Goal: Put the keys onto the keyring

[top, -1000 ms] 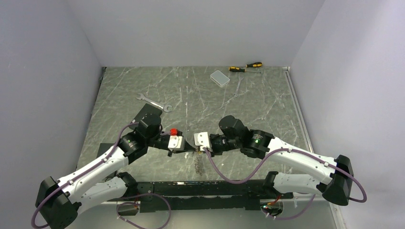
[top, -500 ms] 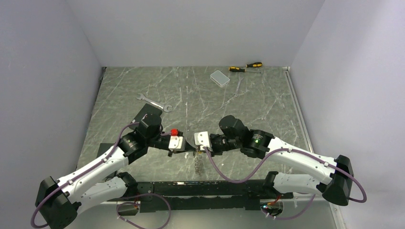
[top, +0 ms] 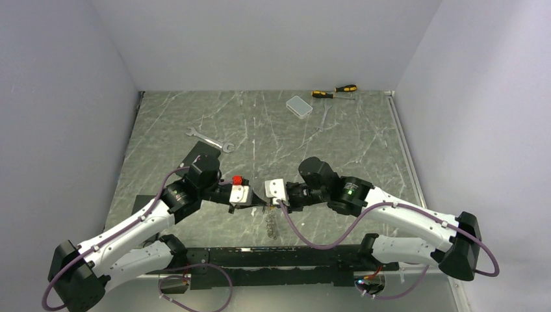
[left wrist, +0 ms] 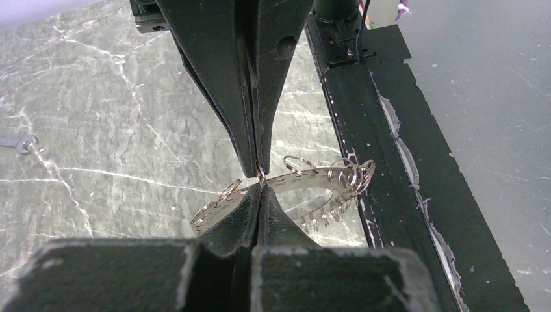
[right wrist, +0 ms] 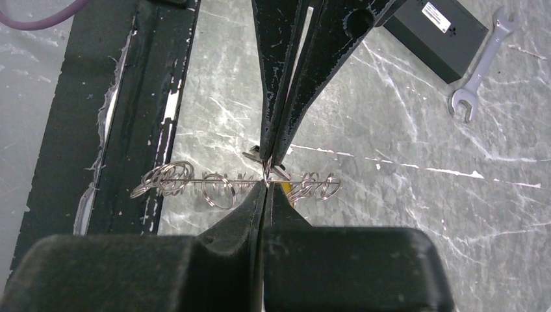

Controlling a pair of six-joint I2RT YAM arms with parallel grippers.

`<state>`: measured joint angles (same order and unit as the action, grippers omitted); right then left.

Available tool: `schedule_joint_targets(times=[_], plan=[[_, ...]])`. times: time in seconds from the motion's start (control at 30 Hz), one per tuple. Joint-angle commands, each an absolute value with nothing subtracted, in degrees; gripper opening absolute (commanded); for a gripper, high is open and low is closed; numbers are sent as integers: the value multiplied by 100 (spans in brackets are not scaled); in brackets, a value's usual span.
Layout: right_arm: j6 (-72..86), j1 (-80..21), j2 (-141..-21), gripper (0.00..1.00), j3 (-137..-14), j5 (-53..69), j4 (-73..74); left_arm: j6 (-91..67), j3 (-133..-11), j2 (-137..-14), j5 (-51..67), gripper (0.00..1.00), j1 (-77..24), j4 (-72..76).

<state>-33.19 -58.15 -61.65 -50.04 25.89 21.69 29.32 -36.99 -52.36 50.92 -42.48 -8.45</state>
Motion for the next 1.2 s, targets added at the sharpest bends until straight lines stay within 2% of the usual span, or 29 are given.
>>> schedule_joint_targets(times=[0.0,1.17], plan=[[-3331,-5757,-5922,0,-5097,2607,1901,2980,-3885,-5221,5131,0,-4306,-877],[-3305,-5757,-5735,0,-5055,2480,1829,2857,-3955,-5326,4907,0,-4308,-879]])
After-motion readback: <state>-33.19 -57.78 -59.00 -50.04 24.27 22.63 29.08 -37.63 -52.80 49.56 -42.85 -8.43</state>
